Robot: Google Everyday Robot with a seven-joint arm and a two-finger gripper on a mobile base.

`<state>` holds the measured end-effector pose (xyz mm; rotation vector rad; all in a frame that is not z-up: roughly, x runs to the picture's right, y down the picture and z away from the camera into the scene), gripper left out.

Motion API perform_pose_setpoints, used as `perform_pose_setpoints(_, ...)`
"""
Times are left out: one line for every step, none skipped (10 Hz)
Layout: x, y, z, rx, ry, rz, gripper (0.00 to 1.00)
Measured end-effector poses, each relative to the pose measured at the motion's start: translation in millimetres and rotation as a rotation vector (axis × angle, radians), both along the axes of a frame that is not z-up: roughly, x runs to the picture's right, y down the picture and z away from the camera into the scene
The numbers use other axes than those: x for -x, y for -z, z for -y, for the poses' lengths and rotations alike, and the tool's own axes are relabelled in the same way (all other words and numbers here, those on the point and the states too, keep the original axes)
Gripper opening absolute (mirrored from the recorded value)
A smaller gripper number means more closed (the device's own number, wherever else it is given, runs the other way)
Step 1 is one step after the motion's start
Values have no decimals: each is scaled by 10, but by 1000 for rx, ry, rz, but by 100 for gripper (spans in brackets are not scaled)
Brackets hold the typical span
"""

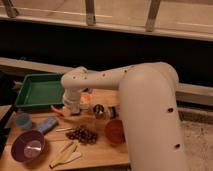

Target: Place pepper in plastic cup

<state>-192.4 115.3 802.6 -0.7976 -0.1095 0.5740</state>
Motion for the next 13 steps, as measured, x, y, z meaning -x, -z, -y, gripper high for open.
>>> perform_pose_setpoints(82,36,89,-27,-7,15,0)
perform_pose_setpoints(165,48,161,-49,-13,30,0)
perform_pose_setpoints(266,54,246,-73,-24,50,0)
perform_pose_setpoints(327,43,319,-90,-31,65,0)
perform_pose_setpoints(413,14,381,-105,-34,83,0)
perform_pose_setpoints(557,-15,443,-118,-32,111,0)
perform_pose_setpoints(669,-48,472,-125,-30,134,0)
perform_pose_setpoints(733,-82,494,-130,-33,156,0)
perform_pose_setpoints(805,-113,529,-133,-35,183,0)
perform_pose_setpoints(905,-116,530,-134,-31,208,0)
perform_pose_setpoints(1017,-75,546,-141,-22,223,0)
perform_pose_setpoints(1040,-53,557,-144,-21,221,0)
perform_pose_setpoints(1020,-68,550,-143,-20,216,0)
